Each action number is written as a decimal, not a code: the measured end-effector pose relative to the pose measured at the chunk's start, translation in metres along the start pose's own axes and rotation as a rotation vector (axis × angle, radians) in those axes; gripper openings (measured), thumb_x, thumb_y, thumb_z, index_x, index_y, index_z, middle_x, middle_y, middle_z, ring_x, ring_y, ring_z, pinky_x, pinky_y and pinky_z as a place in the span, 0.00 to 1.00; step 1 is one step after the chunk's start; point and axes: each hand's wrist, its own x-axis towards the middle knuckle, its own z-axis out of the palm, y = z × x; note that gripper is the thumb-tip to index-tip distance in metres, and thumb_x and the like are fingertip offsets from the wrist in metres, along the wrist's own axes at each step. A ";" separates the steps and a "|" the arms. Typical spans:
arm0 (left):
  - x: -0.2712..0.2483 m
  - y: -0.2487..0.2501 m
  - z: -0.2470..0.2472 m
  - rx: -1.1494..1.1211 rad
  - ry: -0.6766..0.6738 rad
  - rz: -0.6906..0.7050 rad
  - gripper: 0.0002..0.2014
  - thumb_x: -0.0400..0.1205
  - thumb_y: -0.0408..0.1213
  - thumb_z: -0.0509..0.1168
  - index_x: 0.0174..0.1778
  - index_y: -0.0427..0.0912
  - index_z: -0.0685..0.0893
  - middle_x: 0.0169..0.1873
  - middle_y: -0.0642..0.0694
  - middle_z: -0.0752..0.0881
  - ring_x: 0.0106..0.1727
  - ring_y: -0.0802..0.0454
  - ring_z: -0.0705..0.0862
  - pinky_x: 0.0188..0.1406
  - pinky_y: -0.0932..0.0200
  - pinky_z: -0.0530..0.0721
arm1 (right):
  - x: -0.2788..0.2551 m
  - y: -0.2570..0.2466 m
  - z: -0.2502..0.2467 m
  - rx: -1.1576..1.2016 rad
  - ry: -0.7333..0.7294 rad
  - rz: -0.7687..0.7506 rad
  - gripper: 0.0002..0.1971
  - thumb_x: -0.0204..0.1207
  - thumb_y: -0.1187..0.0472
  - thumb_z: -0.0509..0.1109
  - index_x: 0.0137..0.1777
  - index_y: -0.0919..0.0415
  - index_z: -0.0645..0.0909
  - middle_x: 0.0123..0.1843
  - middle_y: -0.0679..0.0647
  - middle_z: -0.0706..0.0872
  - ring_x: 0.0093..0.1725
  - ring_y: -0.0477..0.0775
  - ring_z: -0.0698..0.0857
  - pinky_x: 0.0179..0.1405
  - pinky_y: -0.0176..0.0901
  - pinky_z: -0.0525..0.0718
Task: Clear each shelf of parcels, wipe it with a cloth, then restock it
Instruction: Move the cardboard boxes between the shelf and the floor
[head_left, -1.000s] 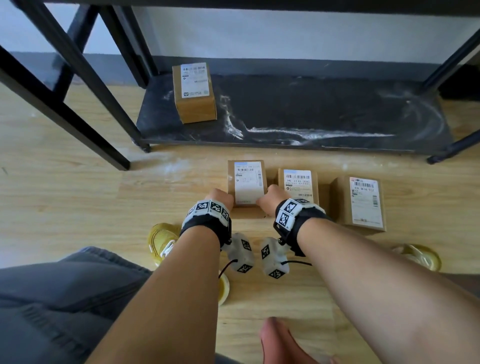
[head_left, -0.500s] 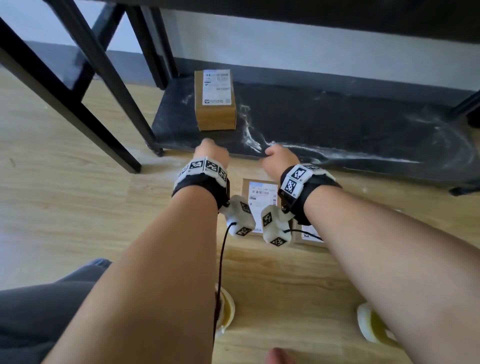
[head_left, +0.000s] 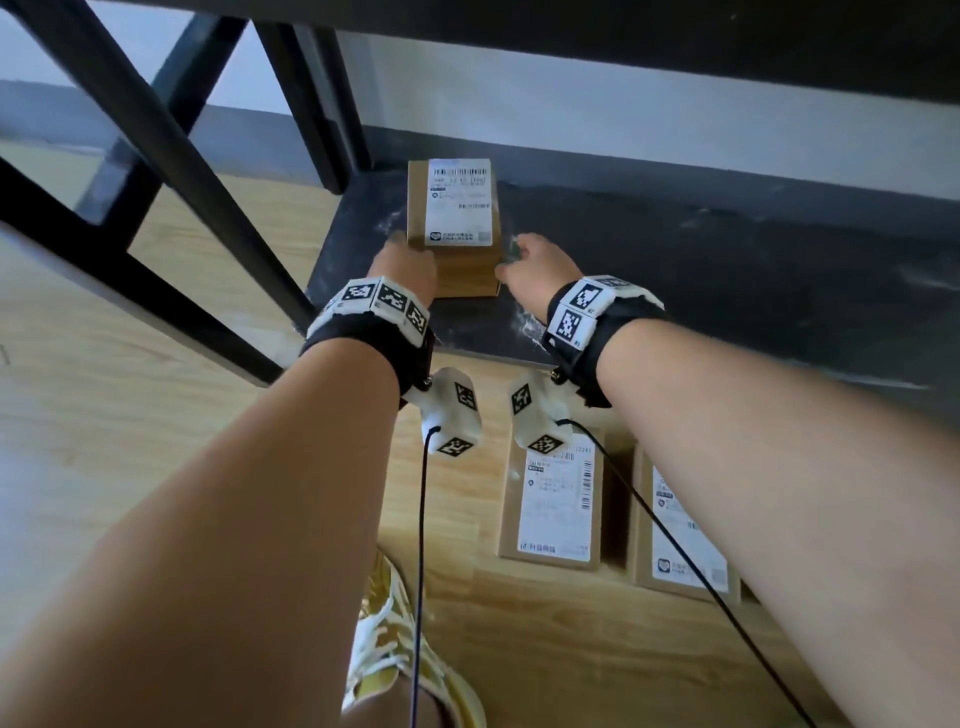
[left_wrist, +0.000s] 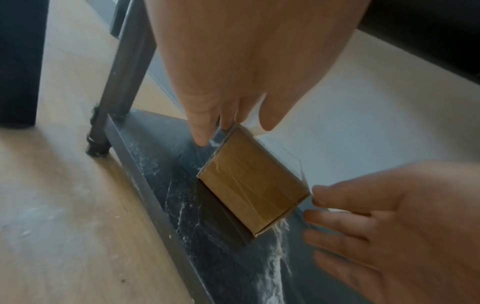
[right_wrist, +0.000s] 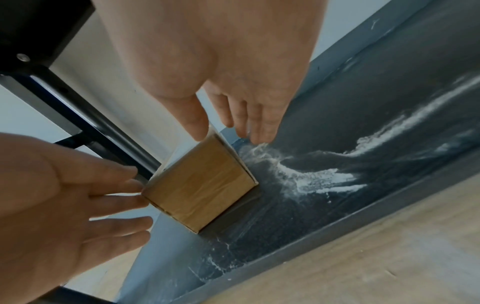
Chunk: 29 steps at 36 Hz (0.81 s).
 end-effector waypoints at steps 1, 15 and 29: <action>0.003 -0.001 0.002 -0.012 -0.001 -0.008 0.19 0.87 0.35 0.53 0.73 0.36 0.72 0.67 0.35 0.79 0.67 0.38 0.78 0.56 0.56 0.74 | 0.004 0.000 0.001 -0.019 -0.010 -0.008 0.30 0.81 0.57 0.64 0.82 0.56 0.64 0.80 0.54 0.71 0.74 0.58 0.75 0.62 0.41 0.72; 0.008 -0.004 -0.004 -0.177 0.107 -0.101 0.18 0.81 0.42 0.62 0.65 0.38 0.76 0.52 0.45 0.83 0.46 0.47 0.79 0.41 0.58 0.74 | 0.008 -0.019 0.002 0.175 -0.072 0.020 0.18 0.81 0.57 0.65 0.66 0.65 0.78 0.57 0.60 0.85 0.55 0.58 0.86 0.59 0.55 0.86; -0.071 -0.031 -0.019 -0.262 -0.018 -0.197 0.11 0.82 0.34 0.65 0.57 0.33 0.80 0.55 0.34 0.84 0.64 0.40 0.83 0.62 0.53 0.83 | -0.083 0.006 0.009 0.232 -0.109 0.063 0.13 0.81 0.58 0.68 0.63 0.57 0.81 0.56 0.54 0.88 0.49 0.56 0.88 0.52 0.53 0.89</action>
